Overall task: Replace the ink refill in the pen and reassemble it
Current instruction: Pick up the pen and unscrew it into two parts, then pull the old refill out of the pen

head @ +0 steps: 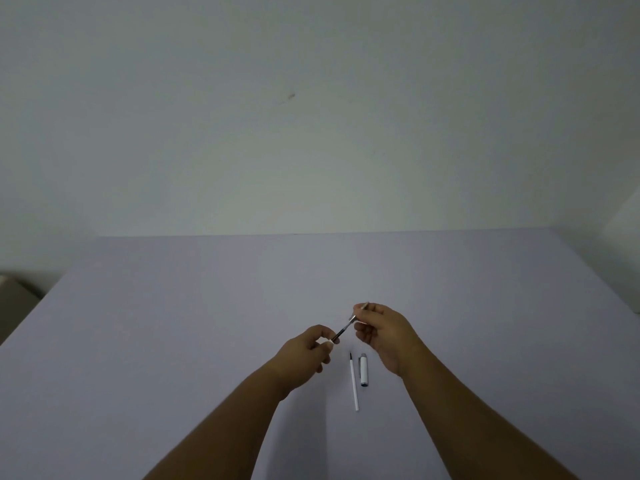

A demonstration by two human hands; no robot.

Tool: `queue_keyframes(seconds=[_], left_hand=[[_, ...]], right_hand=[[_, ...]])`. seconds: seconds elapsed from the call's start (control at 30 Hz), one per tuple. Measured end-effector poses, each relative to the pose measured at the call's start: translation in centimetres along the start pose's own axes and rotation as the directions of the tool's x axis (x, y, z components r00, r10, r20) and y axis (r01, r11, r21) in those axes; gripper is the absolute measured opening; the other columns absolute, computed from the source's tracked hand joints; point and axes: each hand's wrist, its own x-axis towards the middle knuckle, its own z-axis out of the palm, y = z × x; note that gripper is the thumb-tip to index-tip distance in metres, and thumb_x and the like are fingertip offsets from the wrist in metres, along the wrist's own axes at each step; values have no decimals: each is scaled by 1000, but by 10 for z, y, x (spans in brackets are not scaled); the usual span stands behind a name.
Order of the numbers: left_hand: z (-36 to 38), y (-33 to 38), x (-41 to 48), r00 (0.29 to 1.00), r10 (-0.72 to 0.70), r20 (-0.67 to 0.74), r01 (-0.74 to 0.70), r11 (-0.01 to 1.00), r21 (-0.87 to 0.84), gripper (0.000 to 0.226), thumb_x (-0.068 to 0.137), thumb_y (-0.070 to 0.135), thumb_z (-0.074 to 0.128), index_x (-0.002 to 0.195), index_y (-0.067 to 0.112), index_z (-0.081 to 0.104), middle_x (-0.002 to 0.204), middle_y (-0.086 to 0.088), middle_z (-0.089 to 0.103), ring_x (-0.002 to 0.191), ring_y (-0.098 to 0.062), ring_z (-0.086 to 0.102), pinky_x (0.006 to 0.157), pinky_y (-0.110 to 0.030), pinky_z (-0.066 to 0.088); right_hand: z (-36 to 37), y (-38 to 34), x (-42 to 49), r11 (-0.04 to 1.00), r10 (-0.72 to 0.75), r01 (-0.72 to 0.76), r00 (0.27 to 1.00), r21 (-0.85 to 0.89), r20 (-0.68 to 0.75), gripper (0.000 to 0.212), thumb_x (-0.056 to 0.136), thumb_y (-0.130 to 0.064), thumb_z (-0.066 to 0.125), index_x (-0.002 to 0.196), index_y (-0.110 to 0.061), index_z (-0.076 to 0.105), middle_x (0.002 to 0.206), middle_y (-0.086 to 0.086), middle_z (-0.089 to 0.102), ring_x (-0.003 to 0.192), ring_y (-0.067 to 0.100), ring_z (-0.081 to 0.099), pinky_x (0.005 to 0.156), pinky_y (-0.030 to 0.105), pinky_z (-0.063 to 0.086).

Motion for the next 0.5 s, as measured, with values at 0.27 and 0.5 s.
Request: queue_keyframes(seconds=[0.27,0.5], left_hand=[[-3,-13,4,996,-89,-9,86,979,-184,23,95,24,43,91,33,63,81,-1,59,66,-13,52,55,-21,43],[3,-29,9,991,-135,-11,130,970,-203,22,95,24,43,92,33,62,81,-1,59,66,-14,53,53,-20,44]], right_hand=[[-26,13,16,886,-2,-117,967,-450,-256,21,86,-11,61,65,-9,62,65,10,57,57,19,51,60,30,47],[-46,59,16,455,41,-198,979,-868,-202,34,81,-11,63,48,-15,56,65,13,60,61,23,56,63,29,46]])
